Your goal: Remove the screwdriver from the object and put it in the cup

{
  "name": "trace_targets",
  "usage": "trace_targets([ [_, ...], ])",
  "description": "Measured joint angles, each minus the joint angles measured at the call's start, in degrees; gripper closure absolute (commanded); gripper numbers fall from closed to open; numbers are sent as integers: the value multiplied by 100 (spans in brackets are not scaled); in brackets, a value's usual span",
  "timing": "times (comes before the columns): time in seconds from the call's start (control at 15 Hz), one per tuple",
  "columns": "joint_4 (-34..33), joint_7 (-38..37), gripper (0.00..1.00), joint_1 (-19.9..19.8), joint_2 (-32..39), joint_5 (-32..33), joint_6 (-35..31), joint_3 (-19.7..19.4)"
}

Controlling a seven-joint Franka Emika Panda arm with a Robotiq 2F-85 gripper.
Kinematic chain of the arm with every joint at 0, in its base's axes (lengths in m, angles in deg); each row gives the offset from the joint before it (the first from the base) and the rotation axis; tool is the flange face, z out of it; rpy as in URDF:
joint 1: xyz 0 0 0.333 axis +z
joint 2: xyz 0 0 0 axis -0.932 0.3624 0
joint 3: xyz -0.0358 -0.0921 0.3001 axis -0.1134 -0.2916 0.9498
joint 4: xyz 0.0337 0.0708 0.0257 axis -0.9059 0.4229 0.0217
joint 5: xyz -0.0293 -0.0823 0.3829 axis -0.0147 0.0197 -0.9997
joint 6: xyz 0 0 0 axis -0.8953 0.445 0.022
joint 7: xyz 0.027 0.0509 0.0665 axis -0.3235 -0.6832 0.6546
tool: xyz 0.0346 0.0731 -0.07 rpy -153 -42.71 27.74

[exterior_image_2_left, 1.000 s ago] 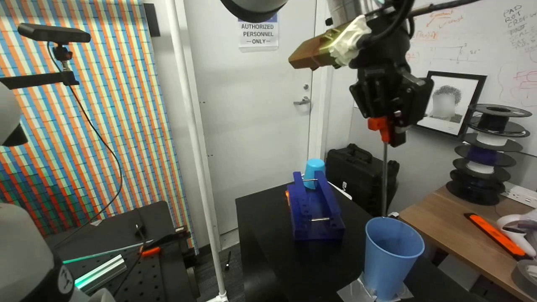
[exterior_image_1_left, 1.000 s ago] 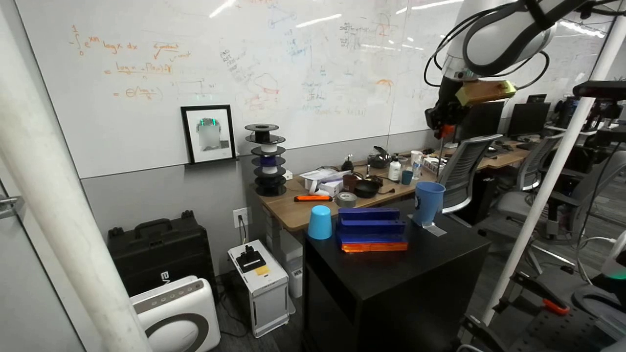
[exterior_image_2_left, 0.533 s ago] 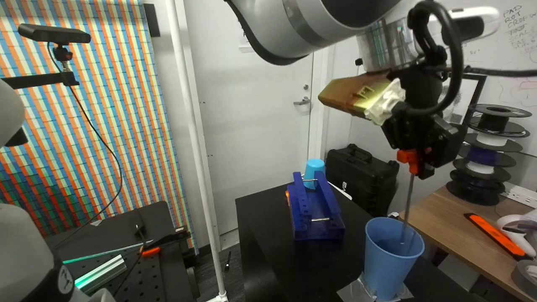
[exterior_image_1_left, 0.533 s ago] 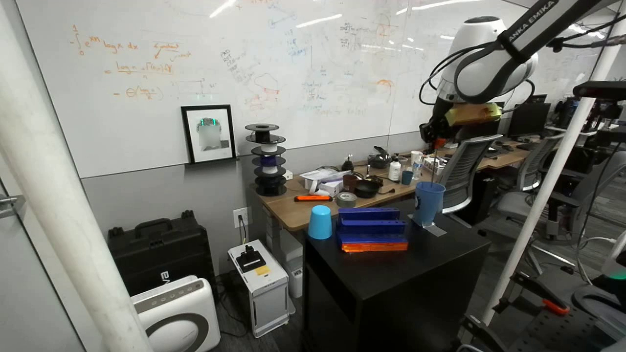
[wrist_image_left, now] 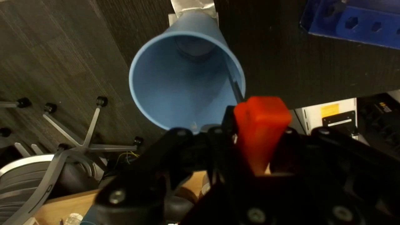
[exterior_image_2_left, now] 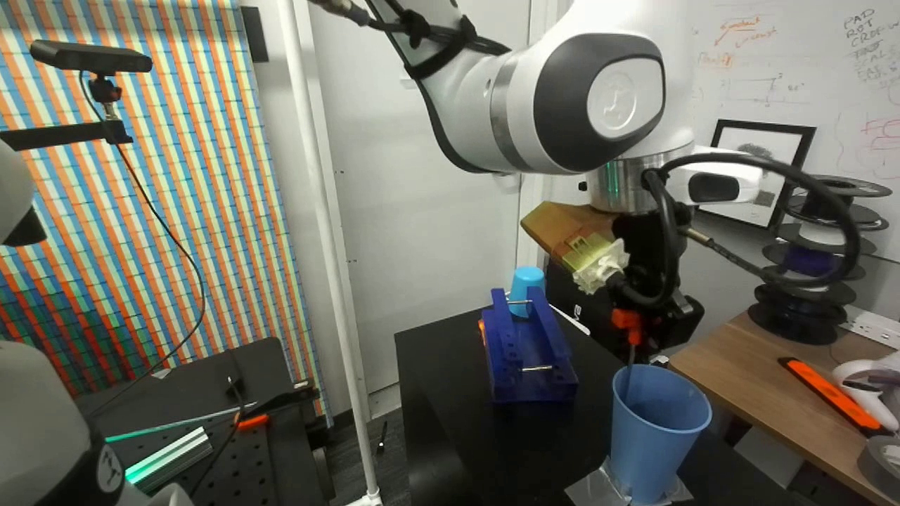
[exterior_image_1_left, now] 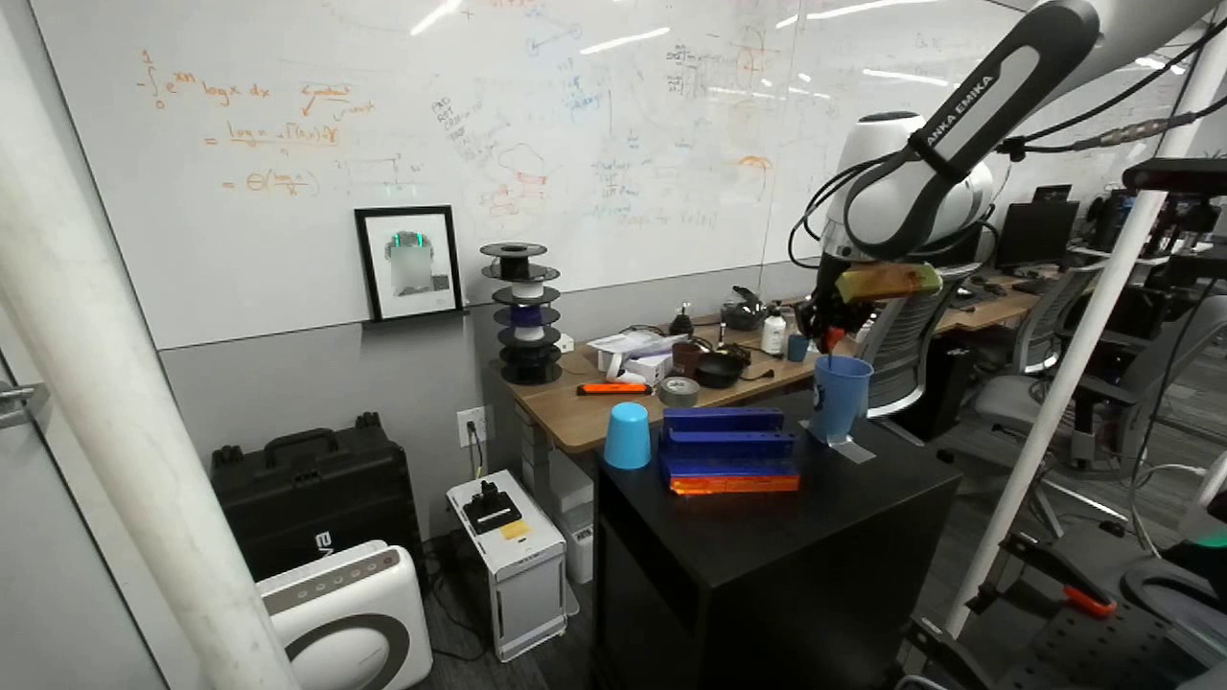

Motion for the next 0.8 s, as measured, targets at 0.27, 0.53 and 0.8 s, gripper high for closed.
trace_targets([
  [0.27, -1, 12, 50, 31, 219, -88, 5, -204],
  [0.53, 29, 76, 19, 71, -47, -72, 56, -338],
  [0.8, 255, 128, 0, 117, -861, 312, 421, -401],
])
